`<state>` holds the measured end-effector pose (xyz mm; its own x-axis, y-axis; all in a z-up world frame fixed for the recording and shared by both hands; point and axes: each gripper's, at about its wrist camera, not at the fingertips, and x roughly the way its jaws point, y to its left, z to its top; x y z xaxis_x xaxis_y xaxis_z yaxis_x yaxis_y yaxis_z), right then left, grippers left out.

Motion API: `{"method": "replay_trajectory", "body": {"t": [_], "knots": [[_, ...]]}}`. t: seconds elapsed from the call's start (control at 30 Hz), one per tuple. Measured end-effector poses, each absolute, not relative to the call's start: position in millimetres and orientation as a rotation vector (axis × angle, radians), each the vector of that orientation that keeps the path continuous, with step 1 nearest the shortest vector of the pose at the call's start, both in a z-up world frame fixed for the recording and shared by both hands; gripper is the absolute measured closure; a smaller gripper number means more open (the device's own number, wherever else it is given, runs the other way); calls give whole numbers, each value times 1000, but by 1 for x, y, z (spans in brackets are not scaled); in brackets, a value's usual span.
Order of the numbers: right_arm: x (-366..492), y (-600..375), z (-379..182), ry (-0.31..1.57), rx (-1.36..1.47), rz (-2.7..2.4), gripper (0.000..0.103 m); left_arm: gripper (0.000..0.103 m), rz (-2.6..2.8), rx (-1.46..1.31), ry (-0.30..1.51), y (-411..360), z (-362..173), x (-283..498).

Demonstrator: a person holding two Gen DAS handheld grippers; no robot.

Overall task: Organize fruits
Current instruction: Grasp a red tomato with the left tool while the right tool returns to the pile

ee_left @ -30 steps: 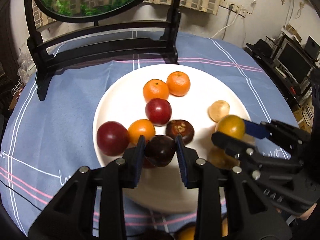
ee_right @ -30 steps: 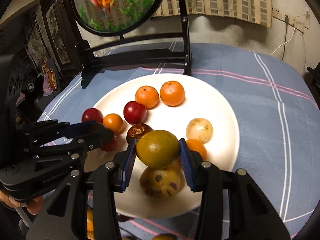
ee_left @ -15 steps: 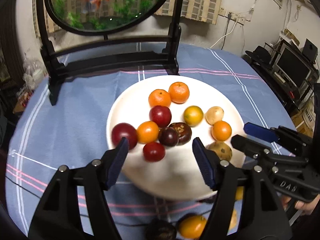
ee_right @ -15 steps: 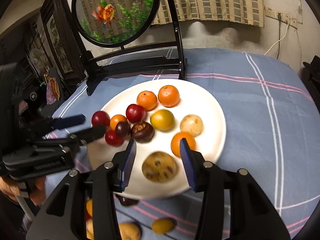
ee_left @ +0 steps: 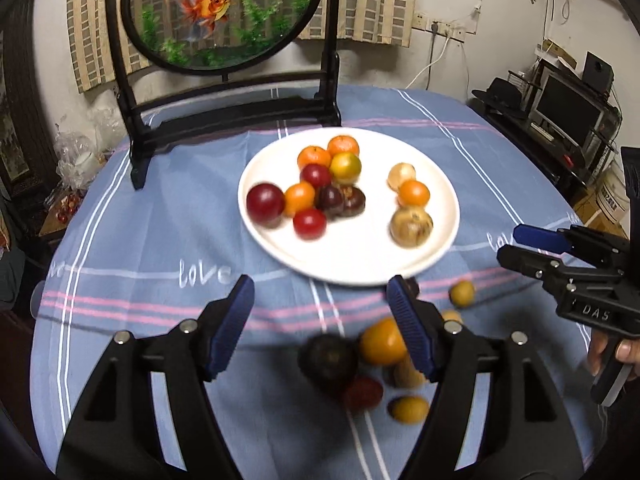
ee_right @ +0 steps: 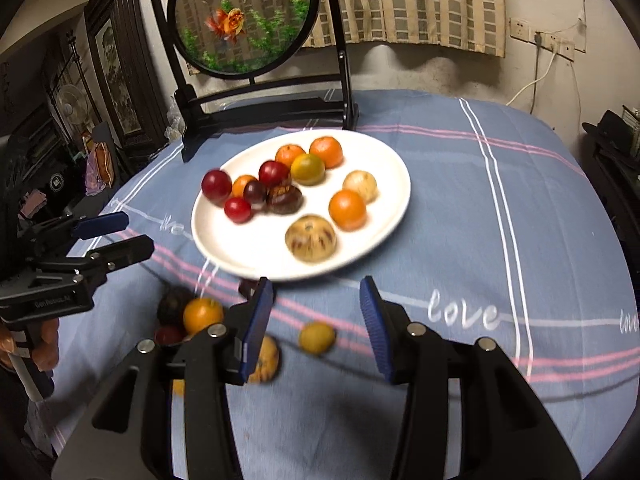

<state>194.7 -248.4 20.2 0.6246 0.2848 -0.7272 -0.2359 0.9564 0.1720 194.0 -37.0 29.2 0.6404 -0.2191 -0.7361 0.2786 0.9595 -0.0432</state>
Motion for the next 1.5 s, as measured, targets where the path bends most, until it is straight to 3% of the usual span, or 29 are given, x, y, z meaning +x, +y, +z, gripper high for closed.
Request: {"method": "replay_trajectory", "body": {"t": [0.4,0.8,1.03,1.2,1.27,1.3,1.5], "knots": [[134,-235,-5,881,57,330,55,32,-302,105,909,-30,-19,144],[124,-244,-21,900,103,348,55,33,-321,80,971,-43,-42,150],[123,-242,-22,894,118,381,51,48,-324,45,1016,-46,-52,167],[124,-244,-22,891,137,400,50,49,-312,73,997,-53,-54,171],[124,-244,-23,894,140,404,50,60,-309,84,992,-53,-53,171],[124,-244,-23,897,139,405,50,72,-305,96,985,-53,-53,170],[121,-235,-22,901,107,422,50,73,-324,64,985,-40,-50,165]]}}
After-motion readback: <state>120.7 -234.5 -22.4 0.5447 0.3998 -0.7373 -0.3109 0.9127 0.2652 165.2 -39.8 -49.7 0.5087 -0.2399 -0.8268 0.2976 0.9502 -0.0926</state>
